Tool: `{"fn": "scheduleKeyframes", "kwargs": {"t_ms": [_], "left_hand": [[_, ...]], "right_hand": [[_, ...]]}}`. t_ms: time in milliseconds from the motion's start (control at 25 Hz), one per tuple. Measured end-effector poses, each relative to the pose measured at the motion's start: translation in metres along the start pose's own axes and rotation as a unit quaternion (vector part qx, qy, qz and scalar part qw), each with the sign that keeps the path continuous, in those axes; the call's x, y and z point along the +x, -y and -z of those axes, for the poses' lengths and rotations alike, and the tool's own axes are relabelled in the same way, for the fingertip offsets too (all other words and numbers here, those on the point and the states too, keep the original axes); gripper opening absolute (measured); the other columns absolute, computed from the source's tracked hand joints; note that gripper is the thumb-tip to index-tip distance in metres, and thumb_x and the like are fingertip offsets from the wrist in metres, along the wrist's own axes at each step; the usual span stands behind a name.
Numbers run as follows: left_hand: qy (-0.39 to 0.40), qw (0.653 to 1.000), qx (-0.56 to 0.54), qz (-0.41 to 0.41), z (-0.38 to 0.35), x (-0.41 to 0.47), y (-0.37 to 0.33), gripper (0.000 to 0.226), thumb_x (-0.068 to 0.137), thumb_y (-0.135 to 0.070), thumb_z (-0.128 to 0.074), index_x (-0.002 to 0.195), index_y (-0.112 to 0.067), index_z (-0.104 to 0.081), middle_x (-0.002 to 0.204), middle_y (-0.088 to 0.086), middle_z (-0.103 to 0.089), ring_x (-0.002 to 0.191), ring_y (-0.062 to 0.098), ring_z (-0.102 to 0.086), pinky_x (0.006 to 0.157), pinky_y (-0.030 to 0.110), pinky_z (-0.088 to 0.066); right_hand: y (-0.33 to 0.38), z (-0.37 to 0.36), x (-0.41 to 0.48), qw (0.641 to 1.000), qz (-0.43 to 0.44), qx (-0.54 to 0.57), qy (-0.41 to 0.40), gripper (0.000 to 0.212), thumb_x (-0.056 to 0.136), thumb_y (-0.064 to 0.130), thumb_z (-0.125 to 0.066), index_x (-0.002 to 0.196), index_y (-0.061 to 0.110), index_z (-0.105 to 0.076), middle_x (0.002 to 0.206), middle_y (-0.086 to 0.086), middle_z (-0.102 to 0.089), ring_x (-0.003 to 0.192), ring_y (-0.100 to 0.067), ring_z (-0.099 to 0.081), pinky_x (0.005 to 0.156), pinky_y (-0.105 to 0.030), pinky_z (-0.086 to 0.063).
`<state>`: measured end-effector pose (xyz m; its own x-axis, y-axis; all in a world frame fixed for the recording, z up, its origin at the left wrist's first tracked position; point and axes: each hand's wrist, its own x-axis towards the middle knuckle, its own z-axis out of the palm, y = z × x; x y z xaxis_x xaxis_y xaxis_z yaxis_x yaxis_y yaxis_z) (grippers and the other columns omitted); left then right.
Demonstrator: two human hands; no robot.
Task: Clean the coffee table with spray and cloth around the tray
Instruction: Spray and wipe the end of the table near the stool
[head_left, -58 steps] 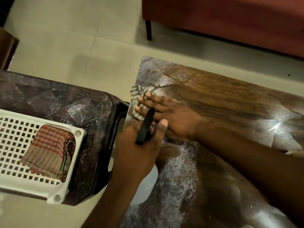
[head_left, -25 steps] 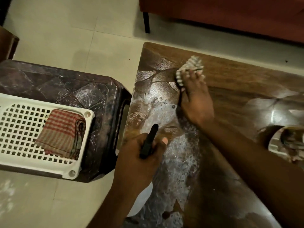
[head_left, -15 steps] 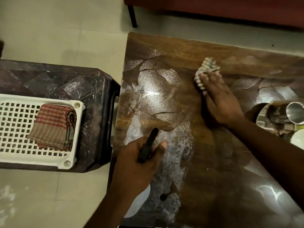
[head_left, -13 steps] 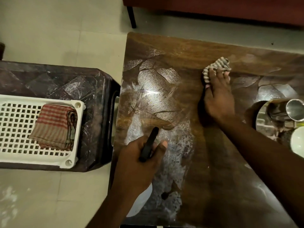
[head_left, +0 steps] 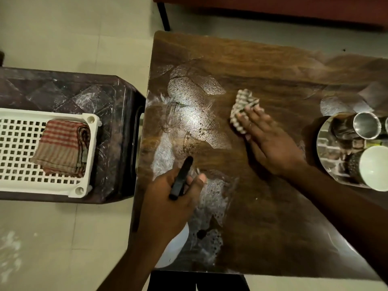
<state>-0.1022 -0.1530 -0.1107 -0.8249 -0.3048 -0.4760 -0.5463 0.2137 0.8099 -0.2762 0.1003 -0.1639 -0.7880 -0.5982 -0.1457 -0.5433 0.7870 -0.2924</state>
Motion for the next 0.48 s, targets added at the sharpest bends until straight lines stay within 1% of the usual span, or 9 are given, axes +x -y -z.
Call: {"fn": "scheduleKeyframes", "kwargs": {"t_ms": [80, 120, 160, 200, 280, 360, 400, 440, 480], "left_hand": [[-0.020, 1.000, -0.002, 0.002, -0.001, -0.006, -0.001, 0.043, 0.092, -0.044, -0.082, 0.073, -0.010, -0.065, 0.054, 0.010, -0.057, 0.050, 0.025, -0.058, 0.058, 0.046, -0.054], [-0.032, 0.999, 0.001, 0.003, -0.001, -0.009, -0.002, 0.048, 0.092, -0.047, -0.082, 0.073, -0.007, -0.064, 0.056, 0.014, -0.057, 0.053, 0.032, -0.059, 0.059, 0.049, -0.056], [-0.045, 0.999, 0.006, 0.002, 0.000, -0.012, -0.003, 0.056, 0.091, -0.053, -0.082, 0.072, -0.005, -0.063, 0.057, 0.017, -0.056, 0.055, 0.038, -0.059, 0.060, 0.052, -0.056], [-0.056, 0.998, 0.011, 0.001, 0.001, -0.014, -0.004, 0.062, 0.088, -0.059, -0.080, 0.069, -0.003, -0.060, 0.055, 0.019, -0.053, 0.054, 0.040, -0.058, 0.060, 0.054, -0.056], [-0.070, 0.998, 0.009, 0.007, 0.005, -0.017, -0.004, 0.067, 0.086, -0.062, -0.079, 0.062, -0.004, -0.055, 0.051, 0.019, -0.050, 0.050, 0.040, -0.057, 0.056, 0.057, -0.056], [-0.076, 0.997, -0.003, 0.027, 0.010, -0.020, -0.002, 0.063, 0.090, -0.055, -0.083, 0.063, -0.005, -0.057, 0.051, 0.019, -0.053, 0.049, 0.037, -0.059, 0.055, 0.057, -0.056], [-0.079, 0.996, -0.020, 0.042, 0.011, -0.023, -0.001, 0.057, 0.091, -0.049, -0.084, 0.064, -0.006, -0.058, 0.052, 0.018, -0.053, 0.049, 0.034, -0.058, 0.058, 0.056, -0.056], [-0.080, 0.995, -0.034, 0.055, 0.013, -0.025, 0.000, 0.052, 0.091, -0.046, -0.083, 0.065, -0.008, -0.059, 0.051, 0.013, -0.052, 0.050, 0.029, -0.057, 0.059, 0.053, -0.056], [-0.083, 0.994, -0.039, 0.062, 0.016, -0.028, 0.004, 0.048, 0.090, -0.046, -0.083, 0.066, -0.011, -0.061, 0.050, 0.006, -0.053, 0.051, 0.023, -0.056, 0.061, 0.050, -0.056]], "right_hand": [[0.044, -0.013, 0.015, 0.972, -0.203, 0.096, -0.073, 0.063, 0.106, 0.030, -0.035, 0.169, 0.023, -0.028, 0.178, -0.006, -0.021, 0.166, -0.027, -0.011, 0.133, -0.051, -0.018], [0.071, -0.020, 0.017, 0.960, -0.244, 0.115, -0.077, 0.064, 0.106, 0.029, -0.035, 0.169, 0.022, -0.026, 0.178, -0.006, -0.018, 0.166, -0.028, -0.008, 0.134, -0.049, -0.015], [0.096, -0.026, 0.013, 0.965, -0.228, 0.115, -0.057, 0.064, 0.107, 0.028, -0.036, 0.170, 0.024, -0.023, 0.179, -0.003, -0.015, 0.167, -0.027, -0.004, 0.134, -0.049, -0.014], [0.115, -0.032, 0.006, 0.983, -0.149, 0.101, -0.016, 0.064, 0.108, 0.029, -0.039, 0.170, 0.026, -0.022, 0.179, -0.001, -0.013, 0.167, -0.026, -0.002, 0.134, -0.051, -0.014], [0.132, -0.040, -0.014, 0.986, 0.137, 0.057, 0.082, 0.061, 0.107, 0.030, -0.048, 0.166, 0.025, -0.034, 0.178, -0.001, -0.020, 0.166, -0.023, 0.000, 0.134, -0.051, -0.017], [0.107, -0.028, -0.002, 0.909, 0.385, 0.004, 0.161, 0.062, 0.104, 0.031, -0.053, 0.164, 0.023, -0.039, 0.177, -0.002, -0.022, 0.164, -0.019, 0.003, 0.135, -0.047, -0.013], [0.089, -0.020, 0.014, 0.889, 0.420, -0.034, 0.180, 0.064, 0.105, 0.032, -0.050, 0.167, 0.027, -0.032, 0.178, 0.000, -0.017, 0.165, -0.020, 0.003, 0.134, -0.045, -0.009], [0.073, -0.016, 0.033, 0.903, 0.386, -0.067, 0.177, 0.065, 0.108, 0.034, -0.046, 0.169, 0.032, -0.023, 0.179, 0.002, -0.012, 0.166, -0.022, 0.002, 0.134, -0.044, -0.007], [0.060, -0.012, 0.055, 0.941, 0.292, -0.071, 0.152, 0.064, 0.110, 0.035, -0.041, 0.170, 0.034, -0.019, 0.179, 0.001, -0.010, 0.166, -0.025, -0.002, 0.134, -0.046, -0.009]]}}
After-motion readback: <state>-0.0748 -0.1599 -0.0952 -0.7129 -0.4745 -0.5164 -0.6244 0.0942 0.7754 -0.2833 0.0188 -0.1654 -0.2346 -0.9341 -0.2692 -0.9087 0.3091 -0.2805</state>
